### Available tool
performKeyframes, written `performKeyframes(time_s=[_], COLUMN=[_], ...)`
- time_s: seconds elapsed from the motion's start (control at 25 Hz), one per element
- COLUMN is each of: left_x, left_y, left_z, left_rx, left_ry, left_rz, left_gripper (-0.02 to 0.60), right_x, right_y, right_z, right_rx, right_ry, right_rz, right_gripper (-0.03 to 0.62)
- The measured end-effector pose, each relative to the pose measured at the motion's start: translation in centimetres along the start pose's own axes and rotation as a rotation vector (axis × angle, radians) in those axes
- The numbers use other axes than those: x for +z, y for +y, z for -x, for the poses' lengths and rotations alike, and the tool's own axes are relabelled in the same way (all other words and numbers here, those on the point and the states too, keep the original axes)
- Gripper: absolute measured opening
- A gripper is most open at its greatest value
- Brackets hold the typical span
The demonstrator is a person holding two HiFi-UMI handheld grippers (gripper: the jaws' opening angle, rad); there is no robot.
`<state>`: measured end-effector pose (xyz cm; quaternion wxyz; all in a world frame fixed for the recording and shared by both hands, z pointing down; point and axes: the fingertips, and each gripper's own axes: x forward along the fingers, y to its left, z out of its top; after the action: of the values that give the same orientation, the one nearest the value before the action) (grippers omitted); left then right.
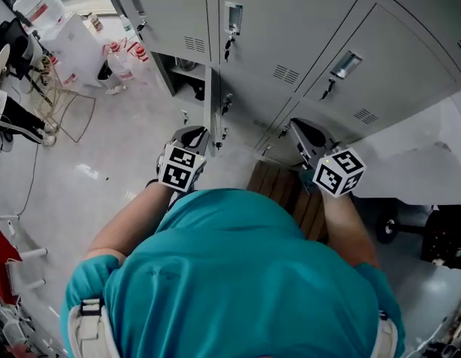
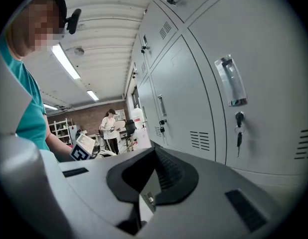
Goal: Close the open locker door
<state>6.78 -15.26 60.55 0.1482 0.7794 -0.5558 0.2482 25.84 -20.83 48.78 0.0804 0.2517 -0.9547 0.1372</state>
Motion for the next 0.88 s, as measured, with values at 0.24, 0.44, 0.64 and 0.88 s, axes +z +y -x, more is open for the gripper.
performKeyframes(time_s=[0.24, 0.44, 0.64, 0.88], left_x=[-3.5, -4.0, -4.0, -4.7], left_y=[-0.2, -1.0, -1.4, 0.0], left_z=[-2.9, -3.9, -4.2, -3.4], left_rx=[0.008, -0.012, -0.008, -0.001], left_ry=[0.076, 0.104, 0.13, 0.156], left_rz=[-0.082, -0.161, -0.229, -0.222], left_gripper=[0.015, 0.018, 0.018, 0.018], right_x=[-2.3, -3.1, -3.4, -3.3], right_y=[-0.2, 0.1, 0.2, 0.4], right_z=[-1.0, -0.7, -0.2, -0.1], right_rx=[0.005, -0.006, -0.025, -0.042], right_ry=[0.049, 0.068, 0.071, 0.067], right_rz=[-0.029, -0.036, -0.039, -0.043], right_gripper=[-0.002, -0.002, -0.002, -0.002])
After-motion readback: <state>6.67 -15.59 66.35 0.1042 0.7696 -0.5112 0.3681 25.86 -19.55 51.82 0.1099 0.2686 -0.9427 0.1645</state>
